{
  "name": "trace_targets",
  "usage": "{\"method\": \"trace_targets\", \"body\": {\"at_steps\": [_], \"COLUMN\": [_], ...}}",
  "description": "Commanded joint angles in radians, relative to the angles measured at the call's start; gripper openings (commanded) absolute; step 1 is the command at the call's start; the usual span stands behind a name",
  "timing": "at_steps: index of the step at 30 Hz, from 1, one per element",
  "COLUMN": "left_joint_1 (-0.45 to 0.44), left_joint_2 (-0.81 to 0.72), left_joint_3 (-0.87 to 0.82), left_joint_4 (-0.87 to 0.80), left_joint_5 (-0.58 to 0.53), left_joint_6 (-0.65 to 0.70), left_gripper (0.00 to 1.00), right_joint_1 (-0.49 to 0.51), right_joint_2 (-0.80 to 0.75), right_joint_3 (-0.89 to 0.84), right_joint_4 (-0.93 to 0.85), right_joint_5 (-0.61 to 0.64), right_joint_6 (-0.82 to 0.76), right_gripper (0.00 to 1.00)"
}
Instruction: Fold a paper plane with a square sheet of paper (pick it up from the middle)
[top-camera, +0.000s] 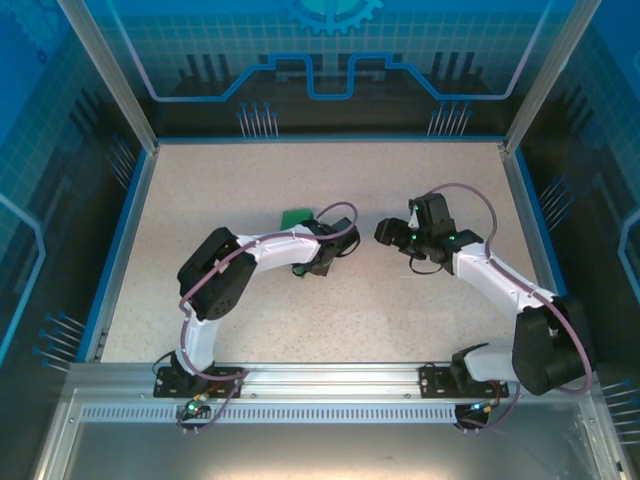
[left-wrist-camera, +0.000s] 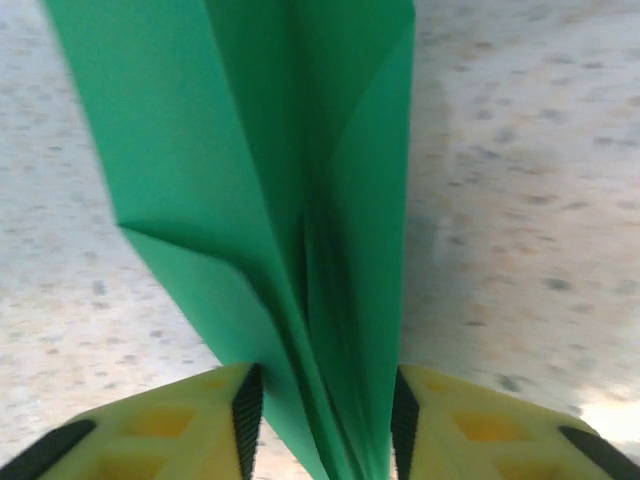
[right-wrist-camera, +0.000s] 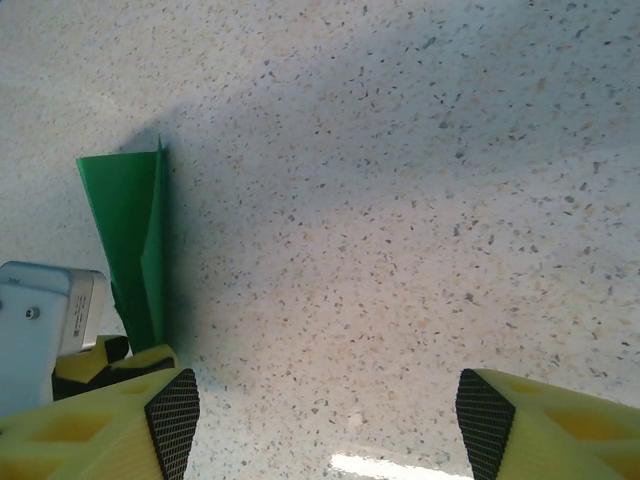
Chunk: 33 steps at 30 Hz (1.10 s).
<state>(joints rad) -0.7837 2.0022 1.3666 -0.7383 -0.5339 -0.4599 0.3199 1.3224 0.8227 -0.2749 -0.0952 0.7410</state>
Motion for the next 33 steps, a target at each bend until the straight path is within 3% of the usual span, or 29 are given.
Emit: {"method": "trace_targets", "body": {"at_steps": [1,7,13,18,24,33], "left_joint_1": [0.000,0.070,0.232,0.376,0.527,0.572], "left_joint_2": [-0.097,-0.287,-0.477,-0.574,-0.634,-0.637], "left_joint_3": [-0.020,-0.129,-0.307,-0.422,-0.533,-0.577], "left_joint_4": [0.075,0.190,0.325,0.340,0.354,0.380], "left_joint_5": [0.186,0.392,0.593,0.600,0.602,0.614], "left_joint_6": [0.019,0.001,-0.069,-0.122,-0.176,-0.181], "left_gripper": [0.49,0.63,0.71,0.71,0.72,0.72], "right_joint_1": [-0.006,0.098,0.288,0.444,0.526,0.525], "right_joint_2": [0.022,0.109,0.266,0.491,0.711,0.827], "right_joint_3": [0.026,0.139,0.305,0.537,0.779,0.834], "right_joint_4": [-0.054,-0.099,-0.104,-0.173,-0.285,-0.346], "right_joint_5": [0.035,0.096,0.137,0.161,0.194,0.145], "right_joint_6": [-0.003,-0.063,-0.103,-0.142,-0.137,-0.141], "right_gripper": [0.72,0.70,0.66,0.60,0.53,0.43]}}
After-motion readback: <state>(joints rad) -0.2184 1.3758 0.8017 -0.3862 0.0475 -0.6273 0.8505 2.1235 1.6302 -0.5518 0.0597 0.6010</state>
